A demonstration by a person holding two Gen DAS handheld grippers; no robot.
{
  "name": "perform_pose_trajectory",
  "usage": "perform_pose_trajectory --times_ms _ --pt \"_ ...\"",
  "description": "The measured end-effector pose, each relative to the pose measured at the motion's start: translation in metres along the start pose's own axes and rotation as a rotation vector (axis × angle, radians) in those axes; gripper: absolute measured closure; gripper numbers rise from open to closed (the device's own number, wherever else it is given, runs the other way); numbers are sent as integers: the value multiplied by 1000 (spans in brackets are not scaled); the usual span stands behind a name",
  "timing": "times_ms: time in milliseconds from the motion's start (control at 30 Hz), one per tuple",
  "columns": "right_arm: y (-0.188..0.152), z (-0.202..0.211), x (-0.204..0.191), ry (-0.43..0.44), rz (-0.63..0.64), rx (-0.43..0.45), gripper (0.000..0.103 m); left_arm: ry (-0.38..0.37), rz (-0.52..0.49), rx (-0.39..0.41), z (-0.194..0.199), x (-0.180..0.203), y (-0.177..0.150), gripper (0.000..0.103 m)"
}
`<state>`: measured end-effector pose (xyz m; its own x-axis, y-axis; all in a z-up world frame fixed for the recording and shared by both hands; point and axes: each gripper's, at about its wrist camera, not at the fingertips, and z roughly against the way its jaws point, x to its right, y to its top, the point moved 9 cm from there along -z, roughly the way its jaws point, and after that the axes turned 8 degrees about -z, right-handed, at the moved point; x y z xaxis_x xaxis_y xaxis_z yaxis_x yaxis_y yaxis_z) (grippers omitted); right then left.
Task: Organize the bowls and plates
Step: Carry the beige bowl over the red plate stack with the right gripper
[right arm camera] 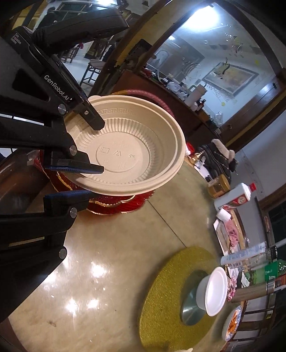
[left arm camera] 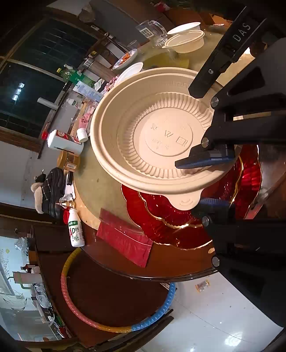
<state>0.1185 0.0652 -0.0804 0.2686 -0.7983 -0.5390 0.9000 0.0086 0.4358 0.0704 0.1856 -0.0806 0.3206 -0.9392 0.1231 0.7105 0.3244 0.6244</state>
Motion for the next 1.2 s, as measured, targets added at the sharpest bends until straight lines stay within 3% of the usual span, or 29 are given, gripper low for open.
perform_pose_trajectory --times_ms 1200 --pt "-3 -12 3 12 -6 -28 89 17 -18 -19 -2 -5 -5 81"
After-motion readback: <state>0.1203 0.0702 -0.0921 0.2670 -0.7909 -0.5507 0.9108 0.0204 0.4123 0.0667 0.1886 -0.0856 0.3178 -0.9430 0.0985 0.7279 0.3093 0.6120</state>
